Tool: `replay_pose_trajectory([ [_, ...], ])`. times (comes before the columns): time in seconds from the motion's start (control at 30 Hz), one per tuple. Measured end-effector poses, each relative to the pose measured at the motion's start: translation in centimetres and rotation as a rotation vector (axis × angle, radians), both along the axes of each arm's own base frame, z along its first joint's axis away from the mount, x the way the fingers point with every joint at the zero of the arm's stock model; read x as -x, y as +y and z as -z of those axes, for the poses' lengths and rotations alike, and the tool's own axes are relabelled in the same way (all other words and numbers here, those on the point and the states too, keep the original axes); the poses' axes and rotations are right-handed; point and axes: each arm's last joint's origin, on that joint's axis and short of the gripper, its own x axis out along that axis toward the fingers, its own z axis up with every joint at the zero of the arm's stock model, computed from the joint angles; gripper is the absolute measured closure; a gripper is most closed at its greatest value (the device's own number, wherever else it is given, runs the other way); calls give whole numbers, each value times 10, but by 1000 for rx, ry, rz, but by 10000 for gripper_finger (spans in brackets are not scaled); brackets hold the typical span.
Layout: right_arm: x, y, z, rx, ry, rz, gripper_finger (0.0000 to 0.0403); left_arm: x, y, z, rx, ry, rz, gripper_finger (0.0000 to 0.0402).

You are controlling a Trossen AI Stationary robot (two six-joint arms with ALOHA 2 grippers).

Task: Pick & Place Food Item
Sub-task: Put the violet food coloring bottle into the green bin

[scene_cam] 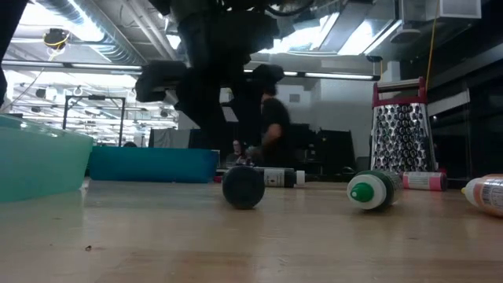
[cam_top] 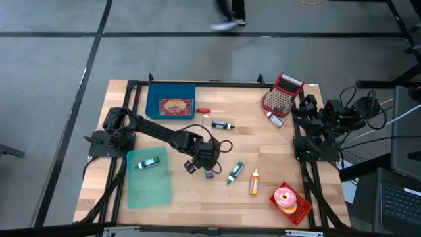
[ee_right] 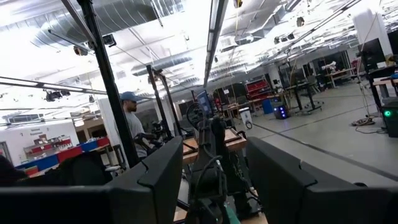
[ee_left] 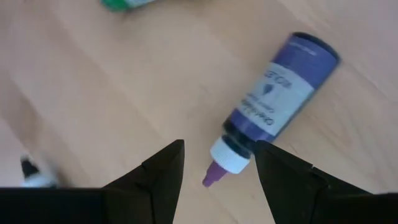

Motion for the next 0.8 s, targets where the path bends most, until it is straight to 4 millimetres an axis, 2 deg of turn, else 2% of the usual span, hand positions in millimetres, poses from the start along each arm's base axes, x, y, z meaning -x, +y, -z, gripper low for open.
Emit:
replay_pose_trajectory([
  [0.2, 0, 1, 0, 0, -6, -26, 222, -4, 1, 17, -51, 53, 155, 208],
  [0.43, 0, 1, 0, -19, -6, -33, 222, -9, 14, 44, -34, 134, 127, 208],
  [0.63, 0, 1, 0, -20, -7, -33, 222, -10, 15, 49, 13, 150, 120, 213],
  [0.8, 0, 1, 0, -20, -7, -33, 222, -8, 12, 51, 70, 183, 63, 256],
])
